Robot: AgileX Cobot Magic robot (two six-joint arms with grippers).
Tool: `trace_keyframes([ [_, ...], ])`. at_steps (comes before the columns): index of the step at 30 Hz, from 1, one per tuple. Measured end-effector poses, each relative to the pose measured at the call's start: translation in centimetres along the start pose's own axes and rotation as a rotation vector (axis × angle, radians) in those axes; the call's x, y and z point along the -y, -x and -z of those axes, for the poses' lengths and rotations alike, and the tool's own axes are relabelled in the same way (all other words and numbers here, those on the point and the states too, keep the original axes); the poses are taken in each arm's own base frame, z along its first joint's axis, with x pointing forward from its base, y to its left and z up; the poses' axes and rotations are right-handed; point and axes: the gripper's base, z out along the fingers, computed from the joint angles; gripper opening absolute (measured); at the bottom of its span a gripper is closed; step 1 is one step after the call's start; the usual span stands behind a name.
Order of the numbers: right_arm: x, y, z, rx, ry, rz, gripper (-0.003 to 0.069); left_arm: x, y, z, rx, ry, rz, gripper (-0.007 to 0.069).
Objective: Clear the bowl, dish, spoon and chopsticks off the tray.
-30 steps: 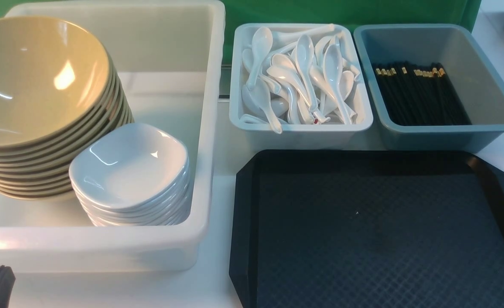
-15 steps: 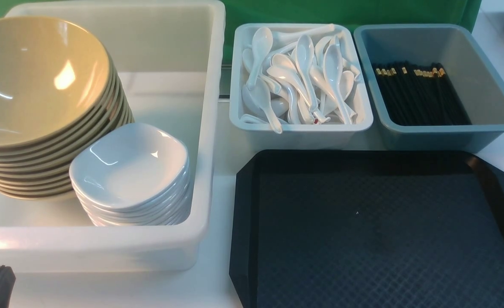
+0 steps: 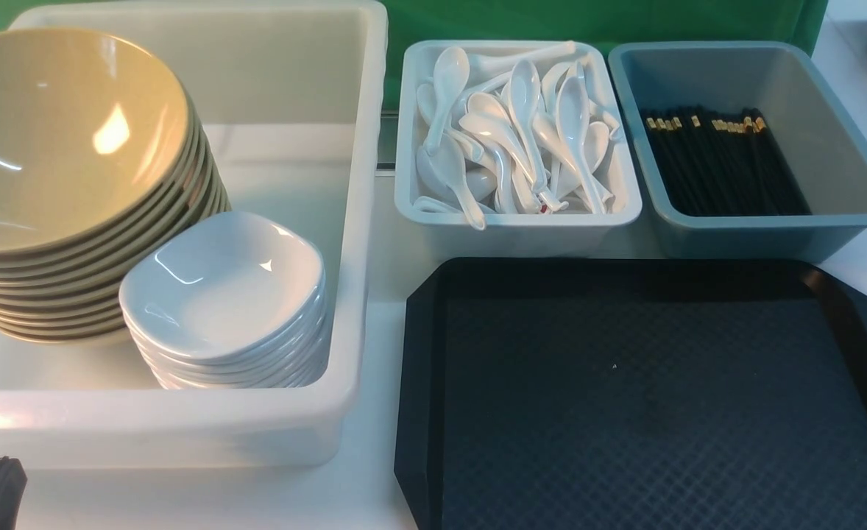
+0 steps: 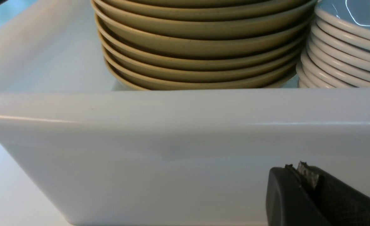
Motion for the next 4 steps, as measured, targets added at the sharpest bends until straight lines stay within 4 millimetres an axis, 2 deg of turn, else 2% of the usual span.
trace_keyframes([
  [4,0.00,0.00,0.00,0.000,0.000,0.000,0.0101,0.00,0.00,0.00,0.000,0.000,0.001,-0.0008],
])
